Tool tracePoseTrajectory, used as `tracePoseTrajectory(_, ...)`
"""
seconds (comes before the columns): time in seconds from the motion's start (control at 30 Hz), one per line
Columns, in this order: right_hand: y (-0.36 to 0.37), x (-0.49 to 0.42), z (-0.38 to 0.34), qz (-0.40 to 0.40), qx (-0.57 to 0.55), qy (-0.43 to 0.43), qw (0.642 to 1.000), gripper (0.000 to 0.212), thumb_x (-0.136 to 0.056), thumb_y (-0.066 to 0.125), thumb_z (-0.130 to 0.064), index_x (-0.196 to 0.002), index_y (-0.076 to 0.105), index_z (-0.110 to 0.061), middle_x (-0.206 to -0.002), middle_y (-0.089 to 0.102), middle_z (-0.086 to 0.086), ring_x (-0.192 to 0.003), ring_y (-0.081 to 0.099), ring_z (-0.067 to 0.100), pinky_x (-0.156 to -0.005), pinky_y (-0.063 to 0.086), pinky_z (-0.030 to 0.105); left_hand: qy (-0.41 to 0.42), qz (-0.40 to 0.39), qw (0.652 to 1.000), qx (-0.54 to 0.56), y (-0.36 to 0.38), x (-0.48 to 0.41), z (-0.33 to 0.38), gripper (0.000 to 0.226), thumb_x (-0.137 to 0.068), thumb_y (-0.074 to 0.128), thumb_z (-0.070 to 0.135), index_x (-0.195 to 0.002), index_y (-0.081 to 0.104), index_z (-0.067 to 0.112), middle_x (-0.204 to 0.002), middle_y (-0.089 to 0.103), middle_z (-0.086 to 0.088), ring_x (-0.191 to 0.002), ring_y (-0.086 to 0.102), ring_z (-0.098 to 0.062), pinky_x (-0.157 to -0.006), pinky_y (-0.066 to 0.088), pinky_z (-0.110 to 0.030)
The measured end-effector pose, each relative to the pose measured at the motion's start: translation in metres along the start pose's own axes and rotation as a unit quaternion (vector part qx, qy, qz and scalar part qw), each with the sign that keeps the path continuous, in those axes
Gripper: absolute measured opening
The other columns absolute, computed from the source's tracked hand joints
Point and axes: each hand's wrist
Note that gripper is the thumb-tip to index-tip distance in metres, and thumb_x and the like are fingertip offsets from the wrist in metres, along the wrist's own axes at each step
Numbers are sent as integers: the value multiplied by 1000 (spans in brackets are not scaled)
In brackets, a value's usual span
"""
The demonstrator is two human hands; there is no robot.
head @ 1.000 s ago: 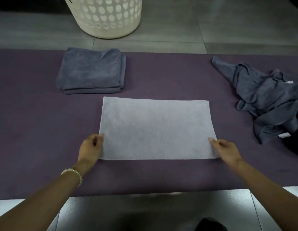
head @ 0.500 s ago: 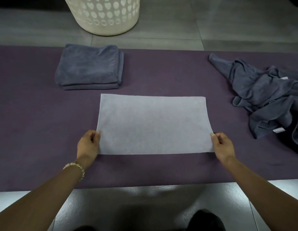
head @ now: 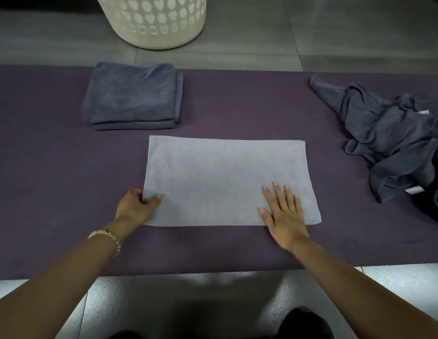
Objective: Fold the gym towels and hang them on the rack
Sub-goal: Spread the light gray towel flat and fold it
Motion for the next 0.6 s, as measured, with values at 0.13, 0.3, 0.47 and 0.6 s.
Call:
tracePoseTrajectory(0.13, 1, 0, 0, -20, 16, -1, 1000, 81, -61, -41, -70, -136, -37, -38, -145, -44, -11, -137, -37, 17, -101, -38, 27, -22, -62, 995, 75, -3, -3, 12, 52, -83, 71, 35, -120, 58, 2, -116, 64, -8, -104, 61, -29, -79, 48, -33)
tracePoseTrajectory(0.3, 0, -1, 2, -13, 3, -10, 1000, 81, -62, -39, -71, -136, -36, -39, -144, -44, -12, -137, -38, 16, -103, -36, 26, -38, -104, 977, 180, -12, -6, 26, 44, -89, 64, 36, -119, 57, 4, -114, 65, -8, -95, 63, -24, -84, 51, -37)
tracePoseTrajectory(0.47, -3, -1, 3, 19, -69, -14, 997, 79, -79, -12, -71, -149, -9, -35, -155, -21, -14, -144, -22, 11, -116, -18, 31, -39, -137, 941, 306, -24, 17, 46, 33, -94, 58, 21, -125, 56, 10, -119, 64, -6, -96, 64, -22, -74, 52, -32)
tracePoseTrajectory(0.6, -22, 5, -3, 143, -313, 13, 939, 45, -98, 38, -49, -135, 47, -26, -143, 41, -7, -124, 44, 5, -110, 34, 30, 132, -127, 933, 311, -14, 46, 88, 47, -94, 54, 8, -139, 47, 22, -128, 61, 2, -113, 61, -15, -91, 53, -30)
Point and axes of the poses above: each hand's wrist, its own x-axis away from the middle knuckle, its own y-axis out of the palm, z = x × y
